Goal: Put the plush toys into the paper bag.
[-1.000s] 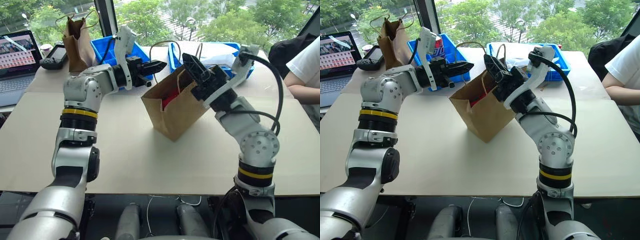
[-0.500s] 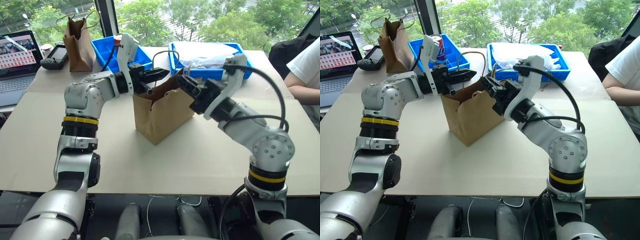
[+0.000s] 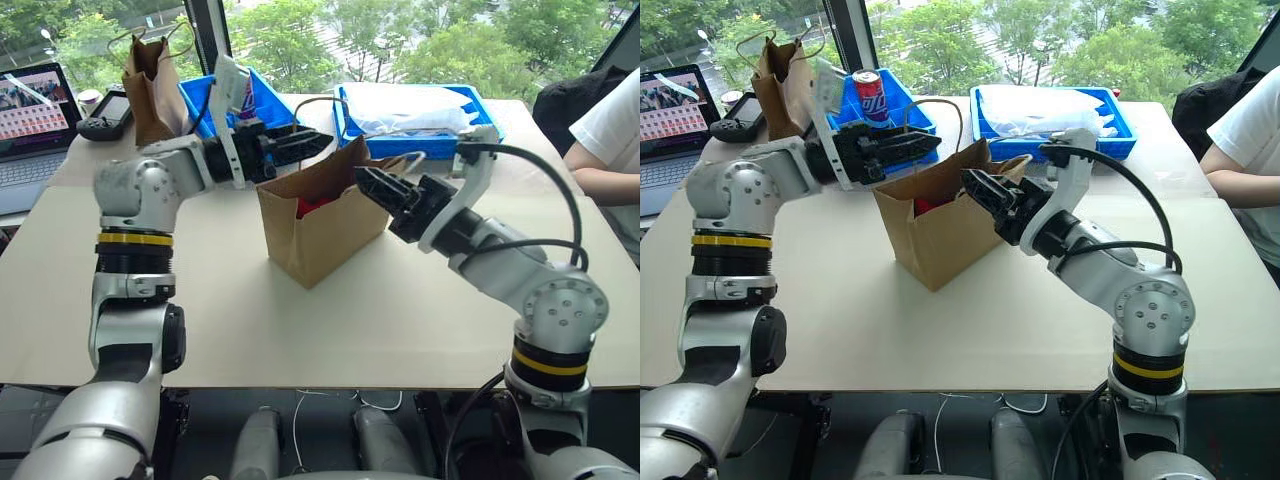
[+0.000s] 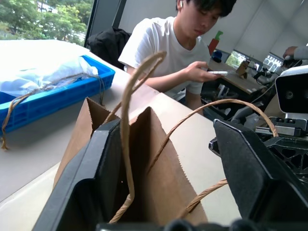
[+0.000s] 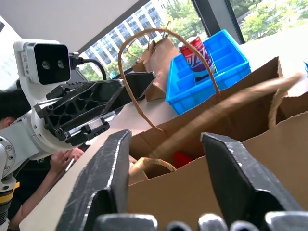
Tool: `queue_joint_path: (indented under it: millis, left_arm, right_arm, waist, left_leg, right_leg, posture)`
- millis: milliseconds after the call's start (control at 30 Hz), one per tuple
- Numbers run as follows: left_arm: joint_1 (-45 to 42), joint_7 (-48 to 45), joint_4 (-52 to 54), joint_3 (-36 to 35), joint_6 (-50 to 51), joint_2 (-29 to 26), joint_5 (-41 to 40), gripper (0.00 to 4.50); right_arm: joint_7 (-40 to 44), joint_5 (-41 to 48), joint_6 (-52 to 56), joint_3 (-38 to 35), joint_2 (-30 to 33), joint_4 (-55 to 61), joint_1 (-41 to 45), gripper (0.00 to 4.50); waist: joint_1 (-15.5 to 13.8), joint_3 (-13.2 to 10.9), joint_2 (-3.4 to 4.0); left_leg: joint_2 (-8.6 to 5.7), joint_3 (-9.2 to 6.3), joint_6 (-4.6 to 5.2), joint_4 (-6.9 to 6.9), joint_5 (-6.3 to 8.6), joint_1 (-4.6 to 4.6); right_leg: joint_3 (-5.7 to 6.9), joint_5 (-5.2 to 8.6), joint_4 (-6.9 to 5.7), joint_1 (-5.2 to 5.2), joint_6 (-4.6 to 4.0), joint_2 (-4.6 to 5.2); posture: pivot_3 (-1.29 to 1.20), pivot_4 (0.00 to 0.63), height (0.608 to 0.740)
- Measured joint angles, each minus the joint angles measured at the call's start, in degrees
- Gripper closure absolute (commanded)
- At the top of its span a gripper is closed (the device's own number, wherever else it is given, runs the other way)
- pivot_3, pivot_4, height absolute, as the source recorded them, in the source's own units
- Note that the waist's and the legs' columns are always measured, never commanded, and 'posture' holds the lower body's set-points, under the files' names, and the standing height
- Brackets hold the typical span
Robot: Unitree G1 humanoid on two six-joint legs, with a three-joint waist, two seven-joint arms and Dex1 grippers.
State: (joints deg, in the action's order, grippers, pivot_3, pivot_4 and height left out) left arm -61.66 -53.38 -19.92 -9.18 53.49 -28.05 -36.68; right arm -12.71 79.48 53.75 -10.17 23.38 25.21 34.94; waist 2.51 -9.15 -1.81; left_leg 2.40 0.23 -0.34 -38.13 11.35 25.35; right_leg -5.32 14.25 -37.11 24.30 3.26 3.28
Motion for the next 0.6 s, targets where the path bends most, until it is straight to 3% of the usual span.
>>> queue_joint_path:
  millis: [67, 133, 367, 467, 600]
  left_arm:
    - [-0.46, -0.98, -0.08, -0.57, 0.44, -1.68, -0.7, 0.0]
    - [-0.24, -2.9, 1.08, 0.65, 0.36, -4.6, -0.37, 0.0]
    - [4.36, -9.91, 1.43, 1.8, -9.0, -16.47, 5.36, 0.0]
    - [11.78, -13.54, 1.64, 1.75, -14.21, -17.71, 6.58, 0.0]
    - [20.96, -14.46, 4.58, 2.65, -17.13, -14.1, 7.2, 0.0]
  right_arm:
    - [0.21, 1.31, 0.01, -0.11, 1.24, -0.04, 0.26, 0.04]
    - [1.07, 3.76, 0.76, -0.16, 4.0, -0.34, 0.23, 0.04]
    - [13.72, 8.99, 8.4, -4.52, 25.13, -0.69, -3.71, 0.04]
    - [21.17, 6.79, 9.89, -4.78, 30.76, -0.06, -6.89, 0.71]
    - [28.71, -5.82, 7.17, 0.98, 31.8, 1.41, -8.43, 2.19]
  waist:
    - [-0.03, 0.0, 0.0]
    - [-0.03, -0.01, 0.01]
    - [-0.25, -0.02, 0.01]
    - [-0.24, -0.02, 0.01]
    - [-0.27, -0.09, -0.11]
  left_leg:
    - [0.0, -0.01, 0.0, 0.0, 0.0, 0.0]
    - [-0.01, 0.01, 0.0, 0.0, 0.0, 0.01]
    - [0.02, 0.05, 0.0, 0.12, 0.0, -0.06]
    - [0.05, 0.08, 0.0, 0.12, 0.0, -0.1]
    - [0.08, 0.12, 0.01, 0.09, -0.04, -0.09]
  right_leg:
    - [0.01, 0.0, 0.0, -0.01, 0.0, 0.0]
    - [-0.01, 0.0, 0.02, 0.0, 0.0, 0.01]
    - [0.0, 0.03, 0.11, -0.06, -0.05, 0.01]
    - [-0.01, 0.04, 0.08, -0.07, -0.08, 0.01]
    - [-0.02, 0.02, 0.04, -0.04, -0.1, 0.0]
  posture:
    - [0.0, 0.15, 0.722]
    - [0.0, 0.15, 0.722]
    - [0.0, 0.15, 0.722]
    - [0.0, 0.15, 0.722]
    - [0.0, 0.15, 0.722]
